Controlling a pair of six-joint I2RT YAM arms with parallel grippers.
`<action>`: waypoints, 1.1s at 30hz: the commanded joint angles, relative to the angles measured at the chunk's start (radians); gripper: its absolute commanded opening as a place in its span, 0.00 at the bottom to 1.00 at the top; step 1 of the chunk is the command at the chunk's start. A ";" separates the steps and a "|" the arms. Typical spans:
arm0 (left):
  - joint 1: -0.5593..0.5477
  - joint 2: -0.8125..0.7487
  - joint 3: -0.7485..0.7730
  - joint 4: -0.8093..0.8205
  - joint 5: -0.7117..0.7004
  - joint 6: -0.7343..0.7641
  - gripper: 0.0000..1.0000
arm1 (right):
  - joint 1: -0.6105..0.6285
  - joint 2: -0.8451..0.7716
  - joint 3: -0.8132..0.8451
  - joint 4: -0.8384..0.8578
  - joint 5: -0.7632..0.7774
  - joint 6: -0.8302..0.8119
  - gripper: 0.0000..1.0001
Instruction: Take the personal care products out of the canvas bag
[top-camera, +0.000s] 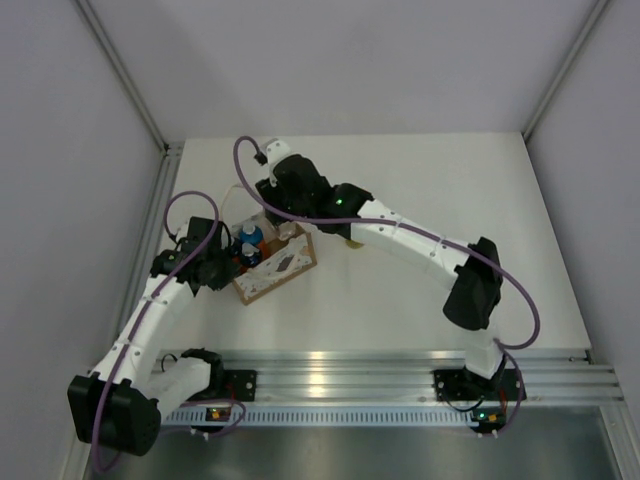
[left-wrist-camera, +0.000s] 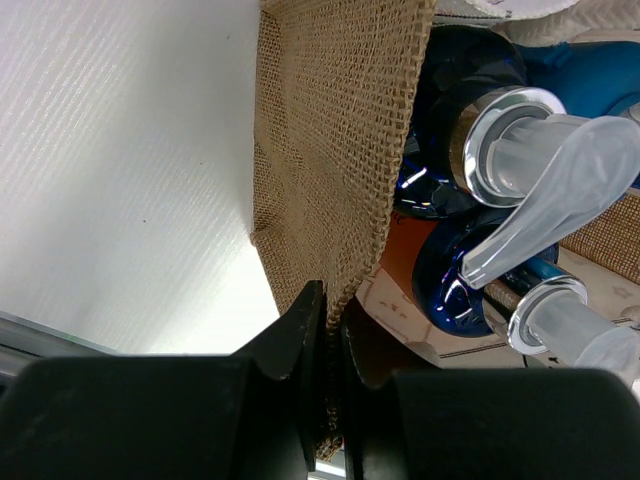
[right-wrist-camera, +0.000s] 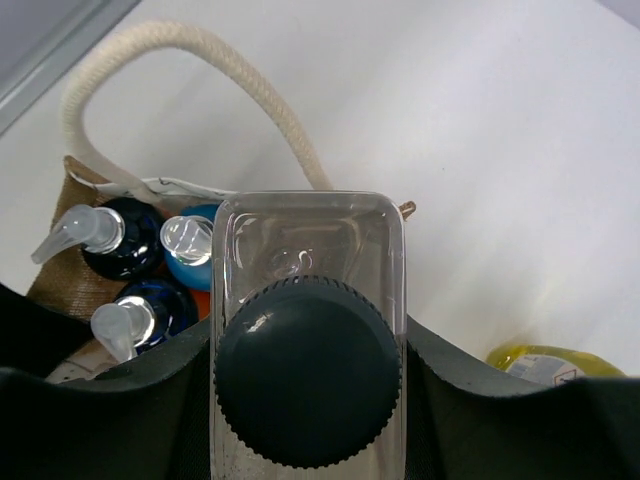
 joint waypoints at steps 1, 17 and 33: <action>0.000 0.005 -0.027 -0.052 -0.015 0.012 0.11 | -0.011 -0.168 0.038 0.127 0.044 -0.022 0.00; 0.000 0.013 -0.022 -0.049 -0.006 0.012 0.11 | -0.047 -0.351 0.132 0.059 0.245 -0.156 0.00; 0.000 0.011 -0.022 -0.047 0.005 0.016 0.12 | -0.565 -0.592 -0.270 0.166 0.118 -0.019 0.00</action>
